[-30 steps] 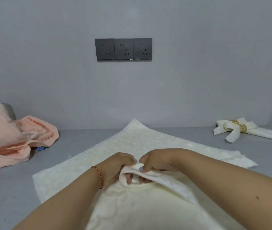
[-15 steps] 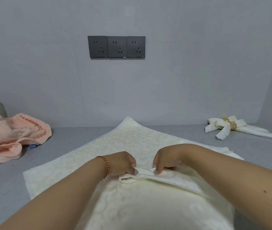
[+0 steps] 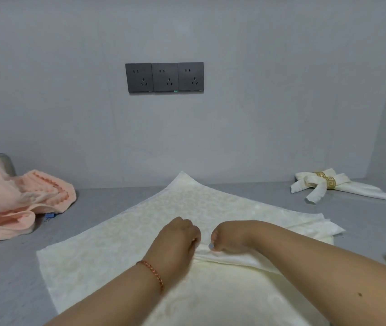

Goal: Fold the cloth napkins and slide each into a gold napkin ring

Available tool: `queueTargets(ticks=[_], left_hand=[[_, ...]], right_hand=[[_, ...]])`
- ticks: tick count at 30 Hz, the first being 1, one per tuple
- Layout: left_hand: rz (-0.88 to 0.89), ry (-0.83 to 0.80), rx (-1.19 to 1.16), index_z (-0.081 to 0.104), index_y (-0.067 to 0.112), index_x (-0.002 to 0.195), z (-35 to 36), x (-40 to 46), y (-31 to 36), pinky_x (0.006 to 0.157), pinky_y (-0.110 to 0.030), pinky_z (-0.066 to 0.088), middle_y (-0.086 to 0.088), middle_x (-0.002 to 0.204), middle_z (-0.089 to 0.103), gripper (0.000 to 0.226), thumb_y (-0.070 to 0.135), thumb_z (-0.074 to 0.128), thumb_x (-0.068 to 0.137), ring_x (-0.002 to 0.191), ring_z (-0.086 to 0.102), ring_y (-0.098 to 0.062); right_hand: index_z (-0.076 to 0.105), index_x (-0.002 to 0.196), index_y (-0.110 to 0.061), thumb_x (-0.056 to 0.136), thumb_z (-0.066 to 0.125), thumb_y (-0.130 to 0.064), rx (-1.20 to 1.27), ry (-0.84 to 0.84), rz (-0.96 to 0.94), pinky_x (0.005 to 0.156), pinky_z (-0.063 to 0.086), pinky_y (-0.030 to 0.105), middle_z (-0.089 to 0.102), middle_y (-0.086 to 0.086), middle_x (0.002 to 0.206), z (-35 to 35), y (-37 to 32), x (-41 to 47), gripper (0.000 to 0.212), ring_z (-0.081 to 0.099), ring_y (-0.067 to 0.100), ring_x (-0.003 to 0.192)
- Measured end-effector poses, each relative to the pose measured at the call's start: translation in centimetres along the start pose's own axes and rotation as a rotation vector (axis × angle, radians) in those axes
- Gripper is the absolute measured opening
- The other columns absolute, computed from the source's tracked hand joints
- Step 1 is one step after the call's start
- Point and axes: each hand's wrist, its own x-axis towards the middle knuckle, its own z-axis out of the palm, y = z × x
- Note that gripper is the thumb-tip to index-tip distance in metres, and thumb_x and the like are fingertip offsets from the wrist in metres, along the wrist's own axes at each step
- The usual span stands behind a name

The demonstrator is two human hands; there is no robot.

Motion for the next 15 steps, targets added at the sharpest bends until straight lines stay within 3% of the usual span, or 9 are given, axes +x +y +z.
queueTargets(ticks=[2,3,5,7,11,15], left_hand=[[0.072,-0.043,0.131,0.064,0.019,0.08,-0.1,-1.4,1.6,0.062,-0.027,0.045,0.004,0.079,0.06,0.02,0.007,0.05,0.073,0.079,0.056,-0.017],[0.024,-0.108,0.174,0.063,0.019,0.091,-0.3,-2.0,2.6,0.068,-0.027,0.042,0.003,0.091,0.061,0.023,0.009,0.046,0.078,0.09,0.055,-0.019],[-0.058,-0.201,0.189,0.055,0.018,0.12,-0.2,-3.2,3.5,0.087,-0.025,0.037,0.002,0.125,0.055,0.036,0.017,0.04,0.088,0.121,0.046,-0.021],[-0.082,-0.275,0.187,0.035,0.02,0.147,-0.4,-3.7,3.8,0.111,-0.023,0.026,0.002,0.154,0.033,0.055,0.021,0.037,0.092,0.143,0.026,-0.015],[-0.069,-0.373,0.175,0.017,0.023,0.154,-0.7,-3.7,3.9,0.118,-0.027,0.021,0.004,0.161,0.014,0.063,0.023,0.036,0.094,0.148,0.011,-0.006],[-0.054,-0.411,0.189,0.014,0.024,0.154,-0.8,-3.5,4.1,0.117,-0.027,0.024,0.005,0.162,0.011,0.064,0.025,0.036,0.094,0.148,0.009,-0.006]], right_hand=[[0.046,0.094,-0.012,0.101,0.041,-0.031,-0.045,0.012,-0.012,0.081,0.03,0.026,0.046,0.002,0.099,0.2,-0.3,0.1,0.021,0.04,0.02,0.092],[0.047,0.094,-0.011,0.101,0.041,-0.03,-0.06,0.015,-0.016,0.081,0.03,0.026,0.047,0.002,0.098,0.2,-0.4,0.1,0.021,0.041,0.02,0.092],[0.049,0.086,-0.01,0.1,0.043,-0.027,-0.064,0.007,-0.004,0.08,0.032,0.027,0.049,0.002,0.087,0.3,-0.4,0.3,0.022,0.043,0.021,0.091],[0.049,0.075,-0.012,0.099,0.043,-0.025,-0.099,-0.001,0.004,0.078,0.033,0.029,0.047,-0.002,0.077,0.4,-0.6,0.4,0.028,0.045,0.022,0.089],[0.062,0.1,0.0,0.1,0.039,-0.019,-0.212,-0.056,0.028,0.076,0.036,0.031,0.051,0.007,0.091,0.2,-1.4,0.5,0.03,0.047,0.024,0.086],[0.048,0.066,-0.008,0.095,0.041,-0.014,-0.236,-0.112,0.09,0.058,0.036,0.03,0.046,0.005,0.068,0.1,-1.4,1.2,0.031,0.045,0.024,0.063]])
